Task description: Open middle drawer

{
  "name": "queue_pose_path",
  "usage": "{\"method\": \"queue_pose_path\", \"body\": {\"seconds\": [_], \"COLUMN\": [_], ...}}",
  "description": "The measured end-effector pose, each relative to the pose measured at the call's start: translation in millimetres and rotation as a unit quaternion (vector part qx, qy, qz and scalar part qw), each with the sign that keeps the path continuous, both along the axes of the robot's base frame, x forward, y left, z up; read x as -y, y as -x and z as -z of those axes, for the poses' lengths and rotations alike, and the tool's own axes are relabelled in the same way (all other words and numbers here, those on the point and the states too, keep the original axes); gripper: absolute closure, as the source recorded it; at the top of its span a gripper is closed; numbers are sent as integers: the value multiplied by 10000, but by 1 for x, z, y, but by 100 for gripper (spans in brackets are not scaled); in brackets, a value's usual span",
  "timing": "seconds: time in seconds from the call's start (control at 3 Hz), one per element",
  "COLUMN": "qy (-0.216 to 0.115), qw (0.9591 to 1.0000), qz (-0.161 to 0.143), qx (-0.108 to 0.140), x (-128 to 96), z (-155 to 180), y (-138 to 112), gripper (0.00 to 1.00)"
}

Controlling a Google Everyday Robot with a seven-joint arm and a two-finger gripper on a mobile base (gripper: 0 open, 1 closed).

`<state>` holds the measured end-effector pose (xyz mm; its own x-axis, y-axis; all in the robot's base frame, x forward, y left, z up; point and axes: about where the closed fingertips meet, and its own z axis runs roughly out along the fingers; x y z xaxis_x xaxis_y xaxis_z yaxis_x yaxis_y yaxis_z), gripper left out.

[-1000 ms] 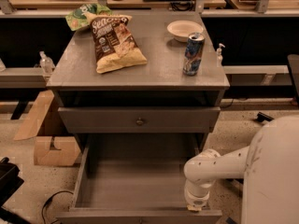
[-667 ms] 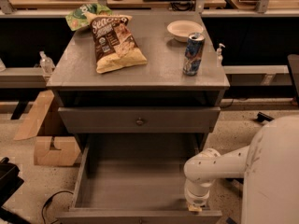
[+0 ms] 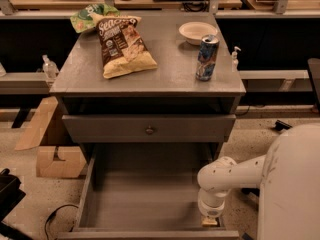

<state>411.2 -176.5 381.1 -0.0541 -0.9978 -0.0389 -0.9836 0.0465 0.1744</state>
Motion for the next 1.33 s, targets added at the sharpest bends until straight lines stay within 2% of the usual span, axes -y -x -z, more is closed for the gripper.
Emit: {"method": "queue_pose_path", "body": {"seconds": [0.33,1.33], "qy": [0,2], "qw": [10000,10000], "qz": [0,-2], "qx": [0,-28], "x": [0,1], "z": [0,2], "y": [0,2], "gripper": [19,89]}}
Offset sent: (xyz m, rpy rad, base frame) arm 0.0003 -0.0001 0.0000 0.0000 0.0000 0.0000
